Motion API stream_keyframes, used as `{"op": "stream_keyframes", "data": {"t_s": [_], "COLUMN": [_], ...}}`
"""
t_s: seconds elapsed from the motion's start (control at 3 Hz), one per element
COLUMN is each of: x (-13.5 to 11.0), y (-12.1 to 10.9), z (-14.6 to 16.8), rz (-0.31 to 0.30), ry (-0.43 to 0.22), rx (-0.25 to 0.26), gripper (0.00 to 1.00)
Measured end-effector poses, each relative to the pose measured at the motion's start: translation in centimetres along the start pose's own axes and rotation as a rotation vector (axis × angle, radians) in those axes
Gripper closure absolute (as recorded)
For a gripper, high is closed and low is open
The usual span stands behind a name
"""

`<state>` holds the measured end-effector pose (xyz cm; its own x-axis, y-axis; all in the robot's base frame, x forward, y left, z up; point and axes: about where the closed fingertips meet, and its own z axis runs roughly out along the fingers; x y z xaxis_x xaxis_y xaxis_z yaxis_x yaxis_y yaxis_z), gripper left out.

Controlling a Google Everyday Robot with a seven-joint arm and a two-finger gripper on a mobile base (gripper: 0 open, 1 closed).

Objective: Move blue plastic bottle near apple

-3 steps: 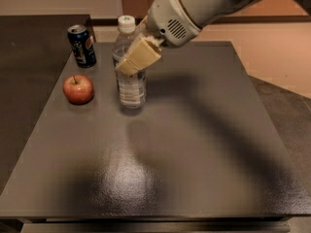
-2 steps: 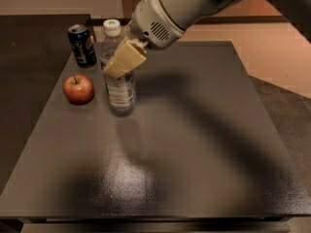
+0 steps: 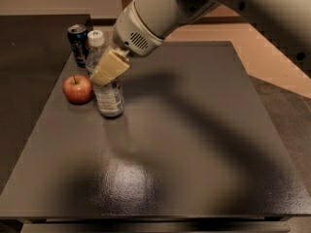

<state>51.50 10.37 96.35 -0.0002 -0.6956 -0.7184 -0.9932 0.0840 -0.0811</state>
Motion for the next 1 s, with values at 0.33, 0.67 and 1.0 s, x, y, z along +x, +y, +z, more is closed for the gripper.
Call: {"op": "stream_keyframes", "data": {"t_s": [0.33,0.67,1.0], "x": [-0.4,-0.4,-0.1], "y": [-0.2,-0.5,-0.8], "z": [1.1,2.0,2.5], "rz": [-0.004,-0.004,-0.004], "ry": [-0.014,-0.011,0.003], "rx": [0.005,0.010,0.014], "gripper": [0.82,0.58,0.36]}}
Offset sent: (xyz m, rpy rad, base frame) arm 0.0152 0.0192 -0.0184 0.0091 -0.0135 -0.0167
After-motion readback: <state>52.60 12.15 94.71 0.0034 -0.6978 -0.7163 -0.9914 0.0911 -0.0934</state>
